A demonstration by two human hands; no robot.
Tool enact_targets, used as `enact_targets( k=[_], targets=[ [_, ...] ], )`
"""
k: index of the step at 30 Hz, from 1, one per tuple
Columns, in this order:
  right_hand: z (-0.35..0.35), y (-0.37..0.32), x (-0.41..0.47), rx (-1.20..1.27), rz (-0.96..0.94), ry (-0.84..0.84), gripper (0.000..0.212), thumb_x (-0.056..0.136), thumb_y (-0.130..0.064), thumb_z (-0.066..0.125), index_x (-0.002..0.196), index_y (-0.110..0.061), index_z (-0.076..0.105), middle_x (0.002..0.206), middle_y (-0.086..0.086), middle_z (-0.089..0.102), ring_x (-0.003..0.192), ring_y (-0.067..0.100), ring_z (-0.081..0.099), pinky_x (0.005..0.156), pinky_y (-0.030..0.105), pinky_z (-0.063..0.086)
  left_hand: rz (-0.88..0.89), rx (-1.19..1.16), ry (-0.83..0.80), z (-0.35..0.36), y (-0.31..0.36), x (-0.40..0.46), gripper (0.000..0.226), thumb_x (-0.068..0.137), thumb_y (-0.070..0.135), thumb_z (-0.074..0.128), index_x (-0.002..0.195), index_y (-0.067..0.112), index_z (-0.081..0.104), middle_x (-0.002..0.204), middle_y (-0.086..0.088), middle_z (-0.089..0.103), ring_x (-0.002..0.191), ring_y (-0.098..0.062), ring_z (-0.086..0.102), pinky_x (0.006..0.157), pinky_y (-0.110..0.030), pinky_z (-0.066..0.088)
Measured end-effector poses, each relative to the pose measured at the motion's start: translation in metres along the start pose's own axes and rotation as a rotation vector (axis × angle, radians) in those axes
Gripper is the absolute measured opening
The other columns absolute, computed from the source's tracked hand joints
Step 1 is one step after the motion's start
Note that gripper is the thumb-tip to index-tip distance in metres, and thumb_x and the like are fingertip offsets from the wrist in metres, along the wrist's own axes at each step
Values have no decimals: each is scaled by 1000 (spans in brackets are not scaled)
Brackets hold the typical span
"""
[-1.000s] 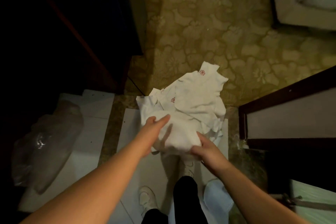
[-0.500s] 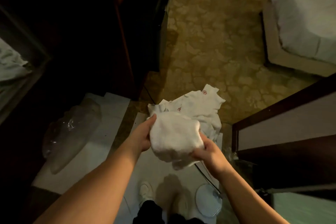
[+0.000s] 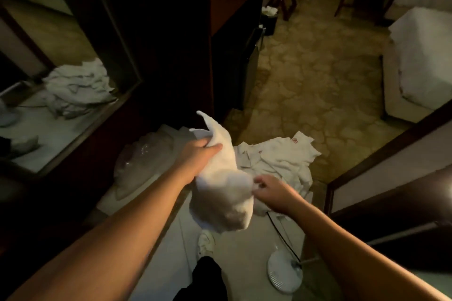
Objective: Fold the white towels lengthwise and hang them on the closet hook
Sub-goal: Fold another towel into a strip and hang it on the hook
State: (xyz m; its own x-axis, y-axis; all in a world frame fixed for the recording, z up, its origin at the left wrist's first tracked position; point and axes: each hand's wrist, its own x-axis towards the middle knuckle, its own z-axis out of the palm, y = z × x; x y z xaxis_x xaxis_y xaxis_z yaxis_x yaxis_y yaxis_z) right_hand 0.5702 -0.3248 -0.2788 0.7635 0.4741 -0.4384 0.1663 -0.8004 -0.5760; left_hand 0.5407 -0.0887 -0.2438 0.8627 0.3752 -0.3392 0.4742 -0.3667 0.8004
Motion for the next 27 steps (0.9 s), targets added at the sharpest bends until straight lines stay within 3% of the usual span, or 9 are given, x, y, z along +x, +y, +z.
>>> enact_targets(
  k=[2, 5, 7, 9, 11, 14, 20, 23, 27],
  targets=[
    [-32, -30, -8, 3, -158, 131, 49, 92, -32, 68, 138, -22, 53, 132, 0, 58, 117, 17, 56, 99, 33, 49, 98, 114, -86, -21, 15, -35, 41, 93, 51, 63, 126, 27, 65, 108, 1, 65, 98, -20, 62, 77, -29, 45],
    [-78, -85, -18, 32, -431, 185, 71, 89, -27, 76, 150, -21, 41, 149, 3, 44, 134, 17, 43, 102, 28, 39, 151, 220, -131, -53, 37, -89, 14, 92, 49, 64, 97, 36, 69, 91, 13, 68, 85, -7, 65, 70, -25, 46],
    [-92, -119, -27, 137, -450, 91, 77, 88, -29, 77, 152, -21, 36, 153, 1, 41, 138, 15, 39, 105, 30, 38, 152, 242, -88, -74, 47, -122, 17, 91, 47, 68, 79, 35, 67, 74, 15, 67, 65, 7, 63, 62, -22, 46],
    [-90, -141, -39, 265, -367, -59, 79, 88, -32, 77, 153, -21, 34, 150, -2, 44, 135, 17, 44, 109, 37, 41, 148, 246, -61, -95, 51, -154, 20, 90, 47, 68, 78, 30, 70, 71, 2, 71, 58, 0, 65, 61, -25, 49],
    [-78, -152, -54, 325, -313, -206, 58, 88, -35, 75, 139, -21, 53, 137, 0, 59, 120, 20, 62, 103, 40, 51, 168, 260, -30, -117, 50, -186, 19, 90, 47, 66, 86, 30, 73, 79, -2, 74, 64, -9, 70, 63, -26, 51],
    [-53, -176, -83, 341, -399, -204, 21, 89, -44, 70, 107, -34, 68, 109, -7, 74, 100, 13, 72, 89, 32, 58, 175, 237, 92, -151, 37, -230, 13, 91, 42, 66, 90, 32, 74, 82, 5, 73, 70, 0, 67, 63, -21, 47],
    [-13, -285, -173, 218, -699, -16, 9, 95, -61, 53, 100, -63, 60, 97, -29, 67, 90, -2, 68, 83, 26, 54, 149, -103, 206, -219, -13, -328, 21, 85, 40, 76, 105, 38, 70, 99, 13, 76, 84, -5, 73, 80, -29, 55],
    [20, -347, -228, 3, -852, -5, 27, 96, -58, 53, 118, -46, 61, 94, -23, 61, 87, -6, 59, 74, 18, 43, 211, -270, 191, -249, -36, -393, 24, 81, 41, 77, 104, 46, 73, 107, 13, 75, 95, -7, 73, 84, -31, 53],
    [75, -412, -307, -189, -983, -103, 6, 98, -49, 57, 94, -45, 59, 87, -19, 60, 80, -8, 56, 66, 19, 38, 266, -305, 244, -289, -69, -488, 23, 79, 52, 67, 101, 50, 73, 109, 13, 75, 98, -2, 70, 85, -27, 43]
  ],
)
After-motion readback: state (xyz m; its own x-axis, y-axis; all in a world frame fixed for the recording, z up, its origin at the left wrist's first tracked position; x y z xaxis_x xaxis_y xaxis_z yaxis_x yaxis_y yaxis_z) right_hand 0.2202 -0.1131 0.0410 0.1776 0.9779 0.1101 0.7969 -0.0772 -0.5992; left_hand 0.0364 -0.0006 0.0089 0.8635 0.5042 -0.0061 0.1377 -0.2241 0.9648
